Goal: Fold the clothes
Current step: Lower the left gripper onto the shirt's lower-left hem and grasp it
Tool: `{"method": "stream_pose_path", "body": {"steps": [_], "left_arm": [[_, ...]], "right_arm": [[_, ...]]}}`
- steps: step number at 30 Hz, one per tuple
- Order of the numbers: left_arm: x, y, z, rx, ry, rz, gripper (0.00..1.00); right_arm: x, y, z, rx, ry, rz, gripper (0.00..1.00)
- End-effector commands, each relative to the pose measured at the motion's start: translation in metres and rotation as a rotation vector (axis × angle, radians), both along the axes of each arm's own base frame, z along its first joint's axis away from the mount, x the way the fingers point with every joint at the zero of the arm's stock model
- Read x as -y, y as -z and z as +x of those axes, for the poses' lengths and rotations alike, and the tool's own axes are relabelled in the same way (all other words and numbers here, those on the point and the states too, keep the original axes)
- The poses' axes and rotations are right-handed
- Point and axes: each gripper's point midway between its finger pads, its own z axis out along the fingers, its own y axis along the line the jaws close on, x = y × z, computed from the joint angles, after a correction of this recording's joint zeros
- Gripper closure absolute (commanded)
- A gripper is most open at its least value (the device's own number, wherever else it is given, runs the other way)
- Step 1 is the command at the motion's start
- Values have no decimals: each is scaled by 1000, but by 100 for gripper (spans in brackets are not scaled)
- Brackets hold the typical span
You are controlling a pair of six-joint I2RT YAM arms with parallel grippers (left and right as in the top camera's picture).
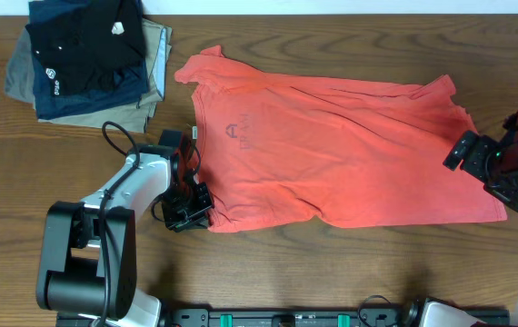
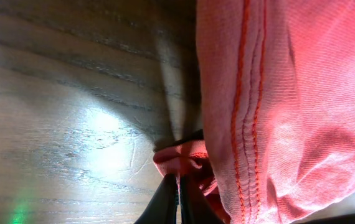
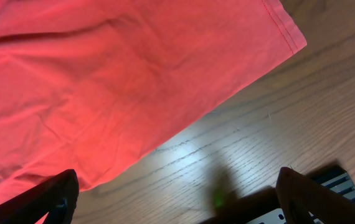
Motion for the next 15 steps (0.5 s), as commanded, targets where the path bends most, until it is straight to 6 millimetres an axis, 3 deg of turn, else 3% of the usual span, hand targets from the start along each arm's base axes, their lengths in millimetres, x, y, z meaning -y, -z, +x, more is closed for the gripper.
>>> {"method": "stream_pose_path", "body": {"steps": [1, 7, 13, 15], "left_arm": [[-1, 1, -4, -16, 2, -2, 94], [-2, -13, -1, 4, -7, 7, 94], [-15, -12, -7, -12, -16, 90, 93], [-15, -12, -7, -14, -22, 91, 68]], "right_arm": [[-1, 0, -1, 2, 2, 0, 1], [0, 0, 1, 10, 2, -2, 1], [0, 0, 1, 10, 2, -2, 1], [0, 0, 1, 10, 2, -2, 1]]}}
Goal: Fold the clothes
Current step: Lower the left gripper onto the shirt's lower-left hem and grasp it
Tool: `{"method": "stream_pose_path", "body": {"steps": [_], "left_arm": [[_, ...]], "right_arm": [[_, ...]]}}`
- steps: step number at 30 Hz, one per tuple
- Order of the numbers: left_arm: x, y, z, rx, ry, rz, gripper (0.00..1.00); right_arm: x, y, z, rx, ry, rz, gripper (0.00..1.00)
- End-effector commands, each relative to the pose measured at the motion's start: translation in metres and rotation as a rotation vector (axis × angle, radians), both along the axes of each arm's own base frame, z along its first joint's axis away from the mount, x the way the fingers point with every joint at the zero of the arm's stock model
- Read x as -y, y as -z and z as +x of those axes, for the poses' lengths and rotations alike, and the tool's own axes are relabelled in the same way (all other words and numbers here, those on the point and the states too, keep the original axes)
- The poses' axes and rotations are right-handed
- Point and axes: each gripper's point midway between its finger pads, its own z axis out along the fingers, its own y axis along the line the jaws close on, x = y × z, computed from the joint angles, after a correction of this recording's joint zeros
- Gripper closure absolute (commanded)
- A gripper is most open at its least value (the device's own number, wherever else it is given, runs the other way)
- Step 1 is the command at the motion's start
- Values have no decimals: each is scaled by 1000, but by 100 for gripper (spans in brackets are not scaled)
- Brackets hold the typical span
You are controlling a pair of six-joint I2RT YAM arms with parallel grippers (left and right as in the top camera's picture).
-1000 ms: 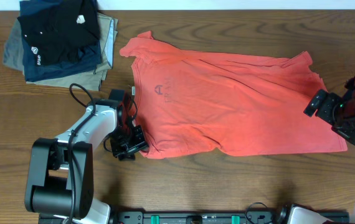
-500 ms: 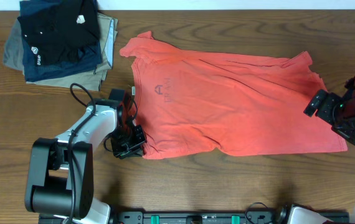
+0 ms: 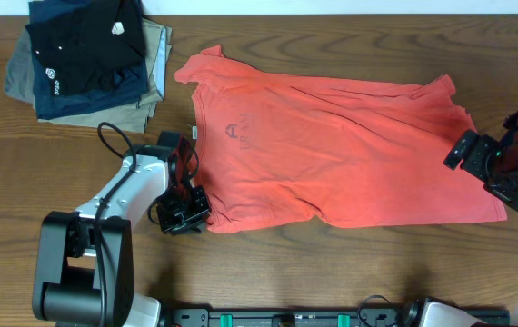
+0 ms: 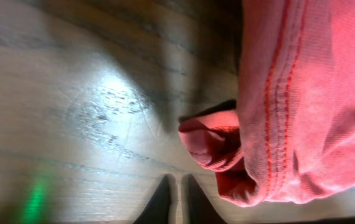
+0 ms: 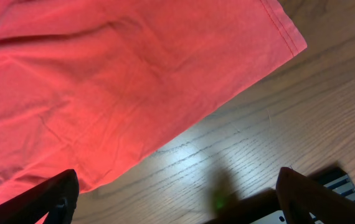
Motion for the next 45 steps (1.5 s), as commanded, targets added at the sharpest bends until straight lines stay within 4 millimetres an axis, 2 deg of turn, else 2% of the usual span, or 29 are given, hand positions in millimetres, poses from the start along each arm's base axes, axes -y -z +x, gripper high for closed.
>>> {"method": "stream_pose_path", "body": {"steps": [1, 2, 4, 11, 22, 25, 29, 42, 45], "left_arm": [[-5, -2, 5, 14, -19, 33, 57], [-4, -2, 5, 14, -20, 32, 47], [-4, -2, 5, 10, -32, 34, 36], [-4, 1, 5, 3, -79, 47, 35], [-3, 24, -2, 11, -168, 48, 35], [-1, 26, -1, 17, -171, 36, 36], [-1, 26, -2, 16, -170, 33, 50], [17, 36, -5, 5, -142, 49, 51], [17, 39, -6, -5, -139, 54, 64]], "right_arm": [[-1, 0, 0, 4, 2, 0, 1], [-1, 0, 0, 4, 2, 0, 1], [-1, 0, 0, 3, 2, 0, 1], [-1, 0, -1, 3, 1, 0, 1], [0, 0, 1, 8, 2, -1, 1], [0, 0, 1, 8, 2, -1, 1], [-1, 0, 0, 8, 0, 5, 1], [-4, 0, 1, 13, -4, 20, 1], [-4, 0, 1, 11, -5, 20, 1]]}}
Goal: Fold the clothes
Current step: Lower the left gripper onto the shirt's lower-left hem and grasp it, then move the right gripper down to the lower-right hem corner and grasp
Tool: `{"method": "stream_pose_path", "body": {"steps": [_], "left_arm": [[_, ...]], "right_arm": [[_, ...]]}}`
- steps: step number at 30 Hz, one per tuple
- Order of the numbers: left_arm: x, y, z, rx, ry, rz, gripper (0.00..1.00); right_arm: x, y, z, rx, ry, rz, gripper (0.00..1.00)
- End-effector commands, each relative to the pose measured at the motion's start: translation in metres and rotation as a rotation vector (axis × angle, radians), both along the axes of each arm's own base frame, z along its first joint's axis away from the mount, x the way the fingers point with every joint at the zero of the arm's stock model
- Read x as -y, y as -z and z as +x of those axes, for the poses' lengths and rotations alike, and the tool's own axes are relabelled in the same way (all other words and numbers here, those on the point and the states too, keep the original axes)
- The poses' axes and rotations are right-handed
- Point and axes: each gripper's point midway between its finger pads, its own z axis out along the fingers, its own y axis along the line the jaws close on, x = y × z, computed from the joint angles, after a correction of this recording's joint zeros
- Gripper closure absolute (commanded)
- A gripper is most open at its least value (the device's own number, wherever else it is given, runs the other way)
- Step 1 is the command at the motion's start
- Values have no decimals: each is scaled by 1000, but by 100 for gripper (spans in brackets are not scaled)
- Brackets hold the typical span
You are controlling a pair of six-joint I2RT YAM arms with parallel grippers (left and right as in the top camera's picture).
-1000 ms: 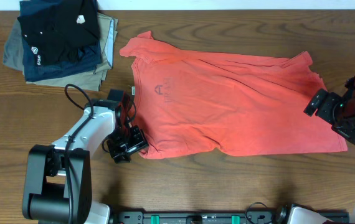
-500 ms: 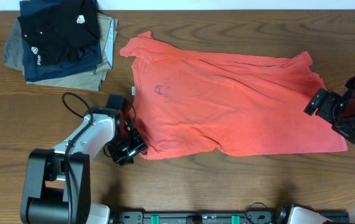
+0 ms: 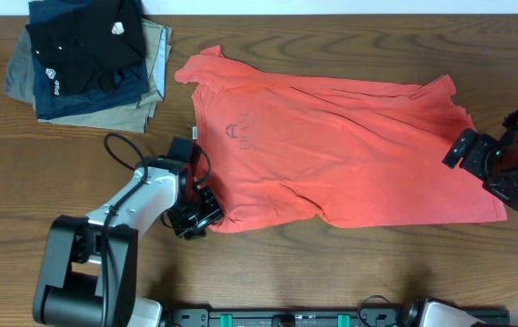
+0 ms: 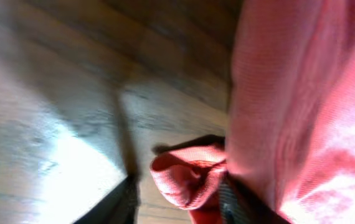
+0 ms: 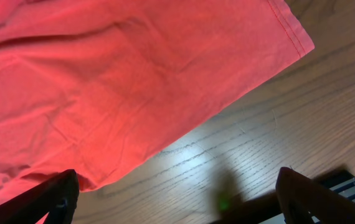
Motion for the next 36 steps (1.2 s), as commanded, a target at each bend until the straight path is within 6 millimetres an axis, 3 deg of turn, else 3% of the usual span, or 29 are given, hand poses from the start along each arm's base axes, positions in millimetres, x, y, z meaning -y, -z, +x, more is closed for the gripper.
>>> {"method": "stream_pose_path", "body": {"steps": [1, 4, 9, 14, 19, 27, 36], "left_arm": [[-6, 22, -14, -64, 11, 47, 70], [-7, 24, -14, -67, 13, 55, 94], [-16, 21, -14, -71, 19, 104, 94], [-23, -5, -9, -71, 53, 152, 94], [-23, -22, 4, -7, 58, 157, 94], [-33, -35, -2, -43, 86, 162, 94], [-36, -60, 9, 39, 78, 146, 94]], "right_arm": [[-1, 0, -1, -1, -8, 3, 1], [-1, 0, -1, 0, -8, 3, 1], [-1, 0, -1, 1, -7, 3, 1], [0, 2, 0, -2, 20, 4, 1], [9, 12, -2, -18, 169, -12, 1], [34, 57, -16, -69, 337, -37, 1], [55, 102, -30, -101, 439, -20, 1]]}}
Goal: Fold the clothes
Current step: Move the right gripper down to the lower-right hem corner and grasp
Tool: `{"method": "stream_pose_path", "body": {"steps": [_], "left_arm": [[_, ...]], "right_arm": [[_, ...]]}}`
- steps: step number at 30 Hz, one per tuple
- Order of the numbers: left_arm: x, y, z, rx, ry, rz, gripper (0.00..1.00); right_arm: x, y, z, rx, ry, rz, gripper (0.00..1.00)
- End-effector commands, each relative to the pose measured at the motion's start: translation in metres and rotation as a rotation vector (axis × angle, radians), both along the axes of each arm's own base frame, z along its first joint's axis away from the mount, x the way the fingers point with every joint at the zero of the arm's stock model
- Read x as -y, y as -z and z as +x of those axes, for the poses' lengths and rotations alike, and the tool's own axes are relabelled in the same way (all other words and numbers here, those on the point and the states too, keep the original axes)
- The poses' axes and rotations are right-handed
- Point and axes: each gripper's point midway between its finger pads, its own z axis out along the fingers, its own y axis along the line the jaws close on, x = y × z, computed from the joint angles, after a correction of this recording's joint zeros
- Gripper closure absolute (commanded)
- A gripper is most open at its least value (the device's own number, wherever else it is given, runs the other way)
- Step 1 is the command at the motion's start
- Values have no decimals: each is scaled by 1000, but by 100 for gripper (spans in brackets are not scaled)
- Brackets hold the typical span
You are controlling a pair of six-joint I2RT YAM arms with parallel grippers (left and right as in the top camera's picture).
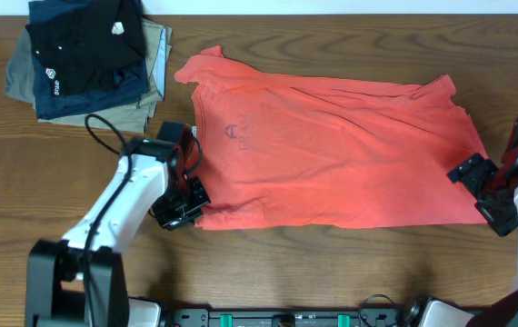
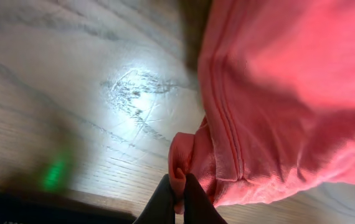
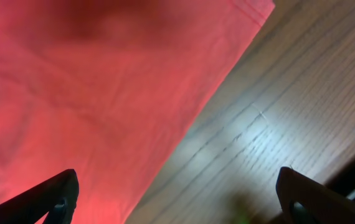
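A red T-shirt [image 1: 332, 145] lies spread flat across the wooden table [image 1: 350, 272], neck to the left. My left gripper [image 1: 179, 207] is at the shirt's near left corner. In the left wrist view it [image 2: 177, 194] is shut on a small fold of the red cloth [image 2: 187, 155], just above the wood. My right gripper [image 1: 480, 193] sits at the shirt's near right hem corner. Its fingers [image 3: 56, 199] stand wide open with the hem [image 3: 71, 93] on the left and bare wood between them.
A stack of folded clothes [image 1: 86, 59], black on top of navy and khaki, lies at the far left corner. A dark rail [image 1: 286, 318] runs along the table's front edge. Both arm bases stand at the near corners.
My left gripper was open around the bunched sleeve fold; now it is shut on it and sits further left, with the corner drawn out flatter. My right gripper has moved nearer, down to the hem corner.
At first my left gripper was shut at the bunched near left corner. Then it stood shut just clear of the bunch, then open around it, and now it is shut on the fold. My right gripper stayed open by the right hem, shifting only at the end.
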Motion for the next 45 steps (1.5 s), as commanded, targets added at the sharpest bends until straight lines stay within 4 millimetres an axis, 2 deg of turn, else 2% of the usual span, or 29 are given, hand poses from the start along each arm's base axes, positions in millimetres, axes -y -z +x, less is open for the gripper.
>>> {"method": "stream_pose_path", "body": {"steps": [1, 10, 14, 26, 31, 35, 37, 39, 45], "left_arm": [[-4, -6, 5, 32, 26, 8, 94], [-5, -6, 2, 24, 36, 7, 94], [-5, -6, 2, 25, 43, 6, 94], [-6, -19, -6, 33, 47, 4, 94], [-6, -30, -7, 76, 54, -4, 94], [-7, -35, -9, 90, 54, -6, 94], [-7, -37, -11, 89, 54, -6, 94], [-8, -39, -15, 82, 54, -5, 94], [-9, -64, -25, 60, 87, -5, 94]], "right_arm": [[15, 14, -8, -18, 85, -3, 1], [52, 63, -22, -104, 231, 53, 1], [58, 78, -25, -133, 255, 71, 1], [67, 104, -16, -143, 261, 77, 18], [66, 114, -14, -149, 260, 92, 46], [66, 115, -14, -149, 261, 94, 67], [65, 115, -15, -154, 261, 96, 86], [64, 113, -17, -163, 261, 102, 99], [62, 88, -19, -196, 261, 120, 99]]}}
